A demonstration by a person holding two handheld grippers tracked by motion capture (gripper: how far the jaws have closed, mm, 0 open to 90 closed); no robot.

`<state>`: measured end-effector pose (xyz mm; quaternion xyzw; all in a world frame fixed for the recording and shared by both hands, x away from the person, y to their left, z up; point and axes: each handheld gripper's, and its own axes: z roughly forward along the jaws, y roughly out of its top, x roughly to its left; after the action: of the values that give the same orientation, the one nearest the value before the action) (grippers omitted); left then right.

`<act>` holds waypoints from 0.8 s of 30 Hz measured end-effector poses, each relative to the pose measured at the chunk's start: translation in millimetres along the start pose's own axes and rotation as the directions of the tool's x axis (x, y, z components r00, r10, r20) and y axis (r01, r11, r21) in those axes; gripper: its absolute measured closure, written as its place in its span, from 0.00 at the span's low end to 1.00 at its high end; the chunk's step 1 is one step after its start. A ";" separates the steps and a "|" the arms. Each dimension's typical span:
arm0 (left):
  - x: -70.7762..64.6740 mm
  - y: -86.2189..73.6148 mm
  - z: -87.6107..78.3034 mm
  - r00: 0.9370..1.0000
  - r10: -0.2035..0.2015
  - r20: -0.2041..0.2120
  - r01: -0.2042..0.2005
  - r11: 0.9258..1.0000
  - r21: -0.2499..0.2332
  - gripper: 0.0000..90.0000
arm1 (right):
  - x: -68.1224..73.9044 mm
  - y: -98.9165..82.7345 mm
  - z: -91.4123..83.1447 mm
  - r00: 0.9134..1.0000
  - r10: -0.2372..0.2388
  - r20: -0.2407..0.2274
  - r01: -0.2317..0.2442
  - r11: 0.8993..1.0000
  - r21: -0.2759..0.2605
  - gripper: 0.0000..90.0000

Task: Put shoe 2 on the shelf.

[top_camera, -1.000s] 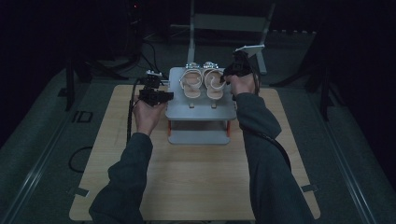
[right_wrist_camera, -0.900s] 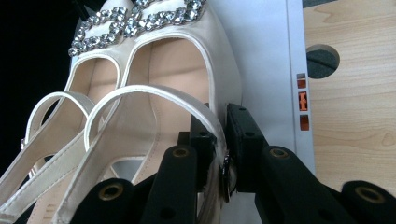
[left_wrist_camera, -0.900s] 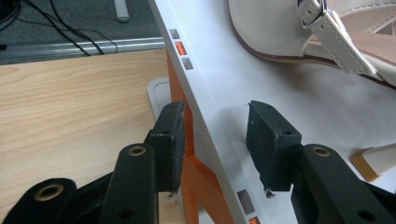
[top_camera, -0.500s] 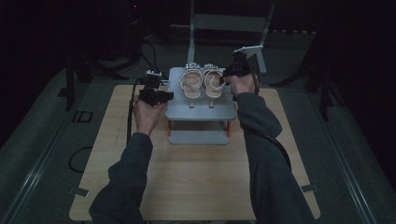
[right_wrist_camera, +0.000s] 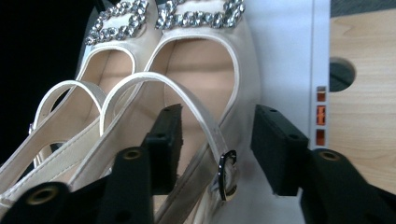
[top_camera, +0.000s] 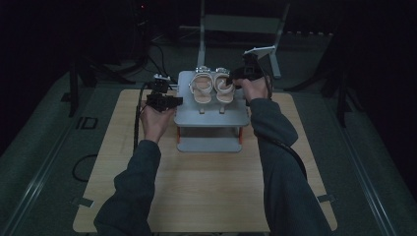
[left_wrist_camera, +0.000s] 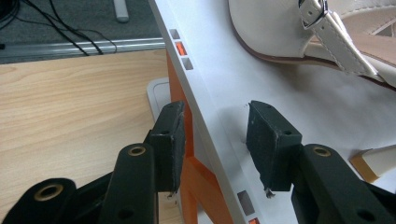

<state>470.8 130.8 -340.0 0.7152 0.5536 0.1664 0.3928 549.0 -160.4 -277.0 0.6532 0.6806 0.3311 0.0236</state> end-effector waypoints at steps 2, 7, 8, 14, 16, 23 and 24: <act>-0.2 0.0 0.0 1.000 0.000 -0.001 0.000 1.000 -0.001 0.64 | 1.4 0.7 -3.7 1.000 -0.014 0.007 0.014 1.000 -0.013 0.53; -0.1 0.0 0.1 1.000 0.000 -0.002 0.000 1.000 -0.001 0.64 | 3.4 1.9 -13.4 0.999 -0.034 -0.006 0.034 0.999 -0.040 0.51; -0.1 0.0 0.4 1.000 -0.001 -0.001 0.001 1.000 -0.002 0.64 | 4.1 1.9 -19.3 0.999 -0.043 -0.021 0.042 0.997 -0.060 0.51; -0.6 0.2 2.0 1.000 -0.012 0.006 0.012 1.000 -0.006 0.64 | -0.1 -0.4 -39.9 0.994 -0.053 -0.098 0.037 0.987 -0.154 0.50; -0.3 0.2 2.1 1.000 -0.013 0.008 0.013 1.000 -0.007 0.64 | -2.7 -1.8 -47.6 0.991 -0.065 -0.119 0.041 0.981 -0.189 0.50; -0.5 -0.2 1.8 1.000 -0.014 0.007 0.014 1.000 -0.007 0.63 | -18.4 -12.3 -60.7 0.988 -0.080 -0.130 0.046 0.968 -0.246 0.50; -0.5 -0.2 1.7 1.000 -0.014 0.007 0.014 1.000 -0.007 0.63 | -21.0 -13.7 -60.6 0.989 -0.080 -0.128 0.047 0.968 -0.246 0.50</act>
<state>471.7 129.8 -341.1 0.7107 0.5565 0.1631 0.3982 512.0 -203.8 -244.8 0.5990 0.6557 0.4547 0.0672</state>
